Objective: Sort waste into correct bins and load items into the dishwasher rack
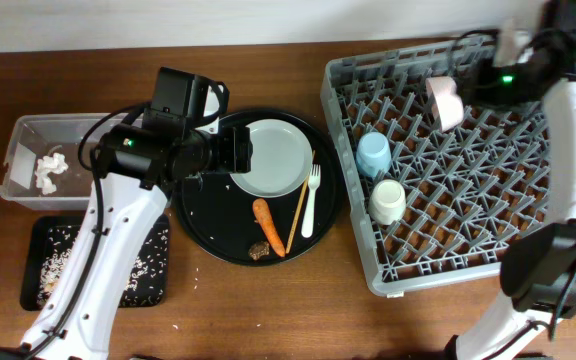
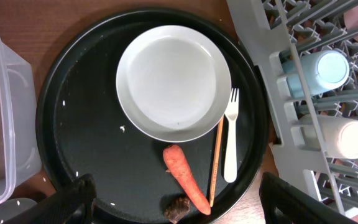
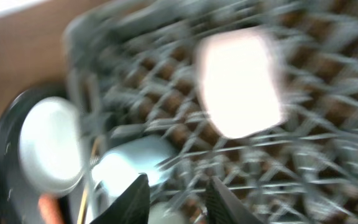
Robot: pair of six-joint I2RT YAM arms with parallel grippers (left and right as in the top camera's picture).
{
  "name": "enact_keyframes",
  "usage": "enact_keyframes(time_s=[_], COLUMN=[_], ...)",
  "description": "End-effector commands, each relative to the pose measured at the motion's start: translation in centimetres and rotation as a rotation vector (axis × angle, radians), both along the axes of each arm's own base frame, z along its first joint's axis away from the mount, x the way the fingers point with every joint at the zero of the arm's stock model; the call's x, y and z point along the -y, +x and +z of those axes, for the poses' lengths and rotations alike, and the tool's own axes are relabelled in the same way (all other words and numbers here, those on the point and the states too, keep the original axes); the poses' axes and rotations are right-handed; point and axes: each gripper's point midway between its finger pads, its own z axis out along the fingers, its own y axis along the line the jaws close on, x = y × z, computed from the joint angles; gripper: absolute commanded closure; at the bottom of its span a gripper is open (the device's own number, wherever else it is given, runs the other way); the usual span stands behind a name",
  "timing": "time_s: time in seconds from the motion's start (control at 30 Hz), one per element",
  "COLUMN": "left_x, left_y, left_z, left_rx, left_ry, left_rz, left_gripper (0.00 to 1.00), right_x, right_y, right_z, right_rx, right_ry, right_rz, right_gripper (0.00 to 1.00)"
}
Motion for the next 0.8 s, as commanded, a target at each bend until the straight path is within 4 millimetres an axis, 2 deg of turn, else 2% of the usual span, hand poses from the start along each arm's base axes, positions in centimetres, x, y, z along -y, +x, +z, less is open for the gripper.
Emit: enact_keyframes(time_s=[0.0, 0.03, 0.1, 0.13, 0.2, 0.23, 0.3, 0.37, 0.4, 0.43, 0.53, 0.77], left_x=[-0.3, -0.3, -0.3, -0.4, -0.4, -0.4, -0.4, -0.4, -0.4, -0.4, -0.4, -0.4], left_y=[-0.1, -0.2, -0.4, -0.4, -0.5, -0.6, -0.6, -0.6, -0.6, -0.6, -0.6, -0.6], left_z=[0.0, 0.0, -0.1, -0.2, -0.2, -0.3, -0.3, -0.3, -0.3, -0.3, -0.3, -0.3], left_rx=[0.005, 0.001, -0.009, -0.010, -0.015, -0.018, -0.020, -0.020, -0.019, -0.020, -0.020, -0.020], left_ry=[0.011, 0.012, 0.015, 0.015, 0.016, 0.017, 0.018, 0.018, 0.018, 0.018, 0.017, 0.017], left_rz=[-0.001, -0.001, -0.001, -0.001, -0.001, -0.001, -0.001, -0.001, -0.001, -0.002, -0.002, -0.002], left_gripper=[0.16, 0.16, 0.16, 0.16, 0.17, 0.16, 0.16, 0.16, 0.16, 0.16, 0.16, 0.16], right_x=[-8.7, -12.0, -14.9, -16.1, -17.3, -17.4, -17.6, -17.5, -16.9, -16.5, -15.9, -16.1], right_y=[-0.9, -1.0, -0.8, -0.5, 0.4, 0.8, 1.3, 1.4, 2.2, 2.8, 5.0, 6.9], right_z=[-1.5, -3.5, -6.1, -7.8, -11.4, -12.3, -13.5, -14.8, -14.9, -14.7, -13.8, -12.7], right_rx=[-0.023, -0.047, -0.051, -0.042, -0.020, -0.020, -0.022, -0.043, -0.025, -0.003, 0.071, 0.128], right_ry=[-0.001, -0.067, -0.133, -0.187, -0.314, -0.341, -0.341, -0.348, -0.391, -0.413, -0.396, -0.318], right_rz=[0.256, 0.326, 0.386, 0.407, 0.417, 0.414, 0.416, 0.417, 0.394, 0.377, 0.311, 0.169], right_gripper=[0.66, 0.67, 0.66, 0.63, 0.51, 0.51, 0.52, 0.64, 0.90, 0.96, 0.96, 0.96])
